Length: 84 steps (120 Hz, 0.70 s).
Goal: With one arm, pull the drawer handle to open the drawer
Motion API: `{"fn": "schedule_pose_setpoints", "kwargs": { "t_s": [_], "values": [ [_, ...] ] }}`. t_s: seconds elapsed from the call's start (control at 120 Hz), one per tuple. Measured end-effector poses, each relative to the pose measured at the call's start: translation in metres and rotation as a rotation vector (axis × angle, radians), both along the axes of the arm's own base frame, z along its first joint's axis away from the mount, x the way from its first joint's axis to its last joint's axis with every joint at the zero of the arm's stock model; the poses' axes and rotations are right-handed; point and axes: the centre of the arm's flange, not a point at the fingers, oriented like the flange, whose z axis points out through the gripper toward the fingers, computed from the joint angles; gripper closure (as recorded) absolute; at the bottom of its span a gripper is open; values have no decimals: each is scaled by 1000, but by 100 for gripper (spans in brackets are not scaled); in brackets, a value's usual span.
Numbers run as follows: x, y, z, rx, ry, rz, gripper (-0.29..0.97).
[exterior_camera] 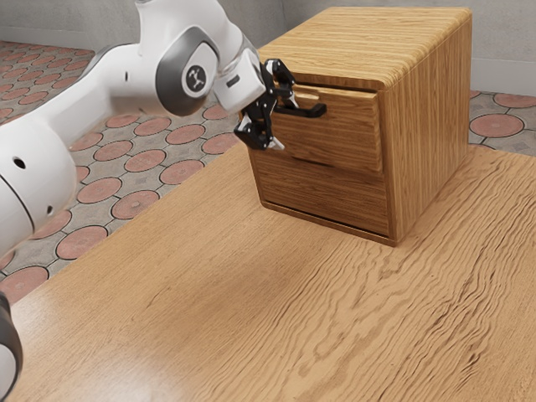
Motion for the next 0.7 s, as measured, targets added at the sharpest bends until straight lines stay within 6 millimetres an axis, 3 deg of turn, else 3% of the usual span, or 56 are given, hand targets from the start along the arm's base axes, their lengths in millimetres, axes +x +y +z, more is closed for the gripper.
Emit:
{"fn": "schedule_pose_setpoints", "kwargs": {
  "t_s": [0.258, 0.375, 0.7],
  "values": [
    [-11, -5, -4, -2, 24, 0, 15],
    [-23, -4, 1, -1, 30, 4, 21],
    [-55, -5, -1, -6, 62, 10, 20]
  ]
}}
